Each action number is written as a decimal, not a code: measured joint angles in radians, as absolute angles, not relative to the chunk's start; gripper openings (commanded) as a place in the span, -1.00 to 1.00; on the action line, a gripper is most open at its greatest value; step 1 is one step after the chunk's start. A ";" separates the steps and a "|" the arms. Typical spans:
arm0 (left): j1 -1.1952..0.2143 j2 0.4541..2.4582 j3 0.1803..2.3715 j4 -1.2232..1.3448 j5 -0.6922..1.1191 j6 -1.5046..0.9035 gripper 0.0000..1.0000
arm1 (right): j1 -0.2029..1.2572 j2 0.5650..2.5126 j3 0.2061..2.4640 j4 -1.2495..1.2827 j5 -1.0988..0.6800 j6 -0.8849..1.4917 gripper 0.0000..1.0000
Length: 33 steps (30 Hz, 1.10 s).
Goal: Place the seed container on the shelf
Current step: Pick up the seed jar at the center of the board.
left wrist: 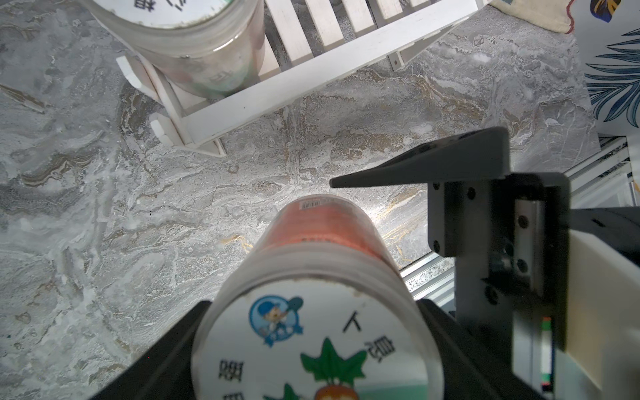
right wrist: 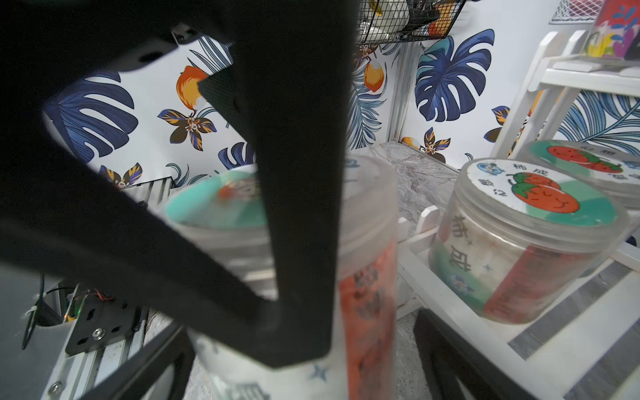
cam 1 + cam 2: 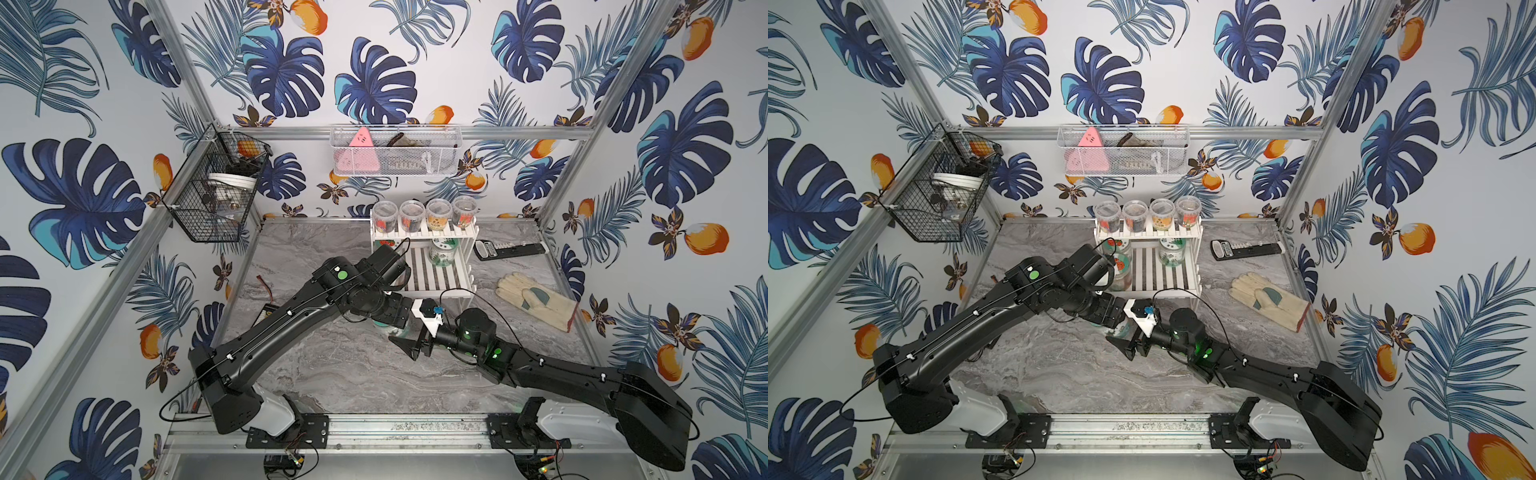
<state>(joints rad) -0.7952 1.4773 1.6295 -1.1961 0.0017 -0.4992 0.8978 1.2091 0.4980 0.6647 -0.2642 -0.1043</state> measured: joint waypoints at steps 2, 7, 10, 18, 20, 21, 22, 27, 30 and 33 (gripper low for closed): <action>-0.795 1.477 1.629 -1.195 0.000 -0.499 0.44 | 0.899 1.217 0.498 0.676 -0.264 -0.104 1.00; -0.795 1.477 1.628 -1.192 0.003 -0.501 0.43 | 0.900 1.237 0.493 0.715 -0.265 -0.098 1.00; -0.793 1.477 1.625 -1.189 0.004 -0.502 0.43 | 0.900 1.250 0.494 0.728 -0.265 -0.093 1.00; -0.792 1.477 1.618 -1.182 -0.005 -0.502 0.45 | 0.899 1.280 0.494 0.770 -0.276 -0.067 0.81; -0.792 1.476 1.615 -1.179 -0.007 -0.502 0.53 | 0.899 1.283 0.492 0.776 -0.277 -0.061 0.69; -0.792 1.476 1.613 -1.177 -0.008 -0.502 0.58 | 0.899 1.283 0.490 0.778 -0.277 -0.060 0.64; -0.792 1.475 1.611 -1.174 -0.008 -0.502 0.62 | 0.900 1.284 0.487 0.784 -0.276 -0.060 0.61; -0.792 1.475 1.603 -1.159 -0.002 -0.496 0.87 | 0.900 1.284 0.463 0.815 -0.275 -0.044 0.52; -0.792 1.478 1.596 -1.150 0.014 -0.492 0.97 | 0.899 1.283 0.450 0.829 -0.273 -0.022 0.50; -0.792 1.479 1.590 -1.129 0.033 -0.490 0.97 | 0.897 1.276 0.433 0.839 -0.259 -0.016 0.50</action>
<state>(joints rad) -0.7918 1.4788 1.5902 -1.1286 0.0334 -0.4896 0.8967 1.2758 0.4328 0.8387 -0.2588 -0.0158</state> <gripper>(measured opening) 0.983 0.778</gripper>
